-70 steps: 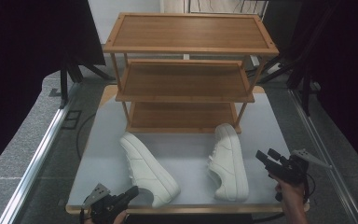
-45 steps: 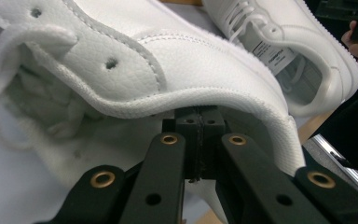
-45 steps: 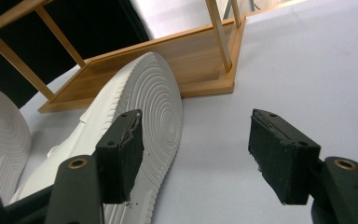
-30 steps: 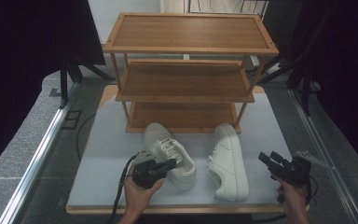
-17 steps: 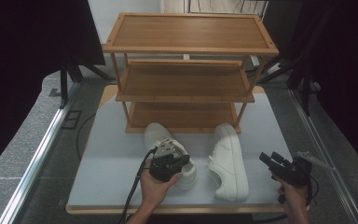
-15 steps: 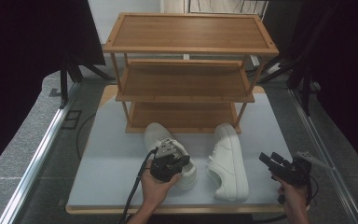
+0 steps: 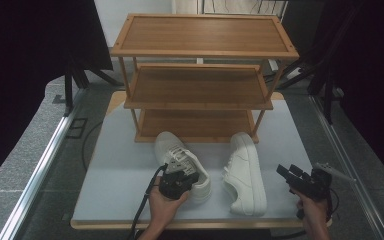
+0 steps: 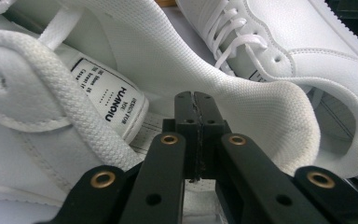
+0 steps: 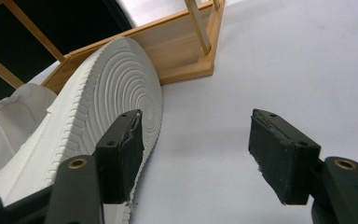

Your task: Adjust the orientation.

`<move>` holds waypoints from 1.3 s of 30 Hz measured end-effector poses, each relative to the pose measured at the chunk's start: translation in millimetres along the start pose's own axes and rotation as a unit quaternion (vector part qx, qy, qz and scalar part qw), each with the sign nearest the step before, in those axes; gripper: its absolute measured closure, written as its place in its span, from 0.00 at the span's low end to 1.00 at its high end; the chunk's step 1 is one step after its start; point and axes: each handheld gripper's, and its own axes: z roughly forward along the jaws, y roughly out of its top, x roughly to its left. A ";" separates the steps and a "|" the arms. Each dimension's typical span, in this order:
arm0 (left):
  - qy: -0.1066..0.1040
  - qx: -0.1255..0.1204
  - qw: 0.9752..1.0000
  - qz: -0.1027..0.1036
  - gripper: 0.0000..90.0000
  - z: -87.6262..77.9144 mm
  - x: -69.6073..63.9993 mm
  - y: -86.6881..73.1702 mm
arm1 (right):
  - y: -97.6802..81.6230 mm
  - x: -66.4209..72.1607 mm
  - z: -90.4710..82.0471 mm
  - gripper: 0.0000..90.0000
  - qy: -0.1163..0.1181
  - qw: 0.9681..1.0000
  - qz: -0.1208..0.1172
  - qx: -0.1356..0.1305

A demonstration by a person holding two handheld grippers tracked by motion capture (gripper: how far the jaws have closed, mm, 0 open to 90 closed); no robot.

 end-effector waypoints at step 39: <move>0.018 0.041 0.999 -0.014 1.00 -70.8 52.7 -23.3 | -0.6 -6.4 -5.1 0.39 -0.014 1.000 0.018 0.000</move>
